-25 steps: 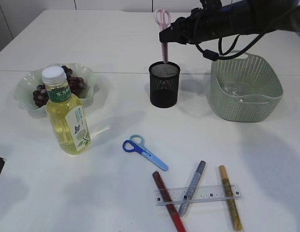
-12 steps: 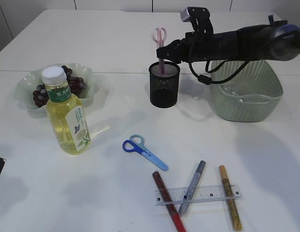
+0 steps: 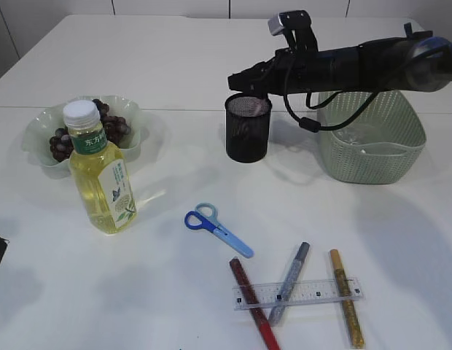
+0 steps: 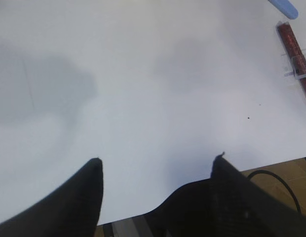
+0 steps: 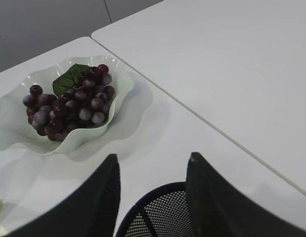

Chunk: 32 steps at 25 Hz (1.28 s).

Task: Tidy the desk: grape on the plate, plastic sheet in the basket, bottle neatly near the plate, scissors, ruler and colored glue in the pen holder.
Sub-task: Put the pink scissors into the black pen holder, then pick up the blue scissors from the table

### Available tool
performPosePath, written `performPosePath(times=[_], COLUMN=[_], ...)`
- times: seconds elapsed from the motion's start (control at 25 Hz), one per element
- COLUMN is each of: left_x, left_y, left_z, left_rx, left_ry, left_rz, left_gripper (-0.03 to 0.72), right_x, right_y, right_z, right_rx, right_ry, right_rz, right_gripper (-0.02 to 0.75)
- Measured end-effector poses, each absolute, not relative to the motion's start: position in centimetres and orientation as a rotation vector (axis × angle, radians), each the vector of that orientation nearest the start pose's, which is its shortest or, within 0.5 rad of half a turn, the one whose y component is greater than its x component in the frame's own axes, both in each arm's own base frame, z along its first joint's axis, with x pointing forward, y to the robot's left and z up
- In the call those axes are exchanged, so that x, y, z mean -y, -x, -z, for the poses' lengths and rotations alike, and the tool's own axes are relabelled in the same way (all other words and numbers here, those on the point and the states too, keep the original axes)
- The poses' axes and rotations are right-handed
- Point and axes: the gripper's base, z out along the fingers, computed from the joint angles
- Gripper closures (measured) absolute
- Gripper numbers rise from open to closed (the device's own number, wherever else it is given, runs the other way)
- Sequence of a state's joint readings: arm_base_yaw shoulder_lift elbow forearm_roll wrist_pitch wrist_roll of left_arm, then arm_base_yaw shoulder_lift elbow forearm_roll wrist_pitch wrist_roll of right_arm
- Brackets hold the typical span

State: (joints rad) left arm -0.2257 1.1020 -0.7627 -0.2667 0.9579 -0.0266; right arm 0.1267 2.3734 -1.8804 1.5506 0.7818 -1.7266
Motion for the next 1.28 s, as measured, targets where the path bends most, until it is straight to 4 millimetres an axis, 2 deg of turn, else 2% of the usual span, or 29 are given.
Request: performPosePath(times=[0.12,0.2,0.4,0.64,0.8,0.92,1.12,1.28], left_x=[6.1,6.1,6.1,6.1,6.1,6.1,6.1,6.1], left_y=[-17.9,-17.8,-17.7,-17.7,-17.7,-17.7,-17.7,-17.7], left_z=[-26.8,-26.8,-26.8,-26.8,-26.8,-26.8,-26.8,-26.8], left_rx=[-2.788,-2.791,-2.808,-2.809,-2.809,-2.809,-2.809,-2.809], left_ry=[-0.119,-0.120,-0.124,-0.124,-0.124,-0.124,-0.124,-0.124], left_rz=[0.406,0.406,0.406,0.406,0.406,0.406,0.406,0.406], left_gripper=[0.193,0.193,0.193,0.193,0.193,0.193,0.193,0.193], right_x=[-13.1,-13.1,-12.4,-11.8,-13.5,-15.7,-20.2,-22.7], right_y=[-51.4,-51.1,-49.7,-46.3,-43.6,-41.7,-38.7,-37.3], right_z=[-18.6,-19.5,-24.2,-28.9,-31.5,-32.6,-32.2,-30.8], right_rx=[-1.768,-1.774,-1.913,-2.171,-2.279,-2.369,-2.512,-2.598], right_ry=[0.806,0.827,0.763,0.753,0.743,0.733,0.847,0.917], right_rz=[-0.742,-0.731,-0.702,-0.642,-0.610,-0.572,-0.418,-0.337], right_gripper=[0.374,0.373,0.373,0.372,0.372,0.372,0.372,0.372])
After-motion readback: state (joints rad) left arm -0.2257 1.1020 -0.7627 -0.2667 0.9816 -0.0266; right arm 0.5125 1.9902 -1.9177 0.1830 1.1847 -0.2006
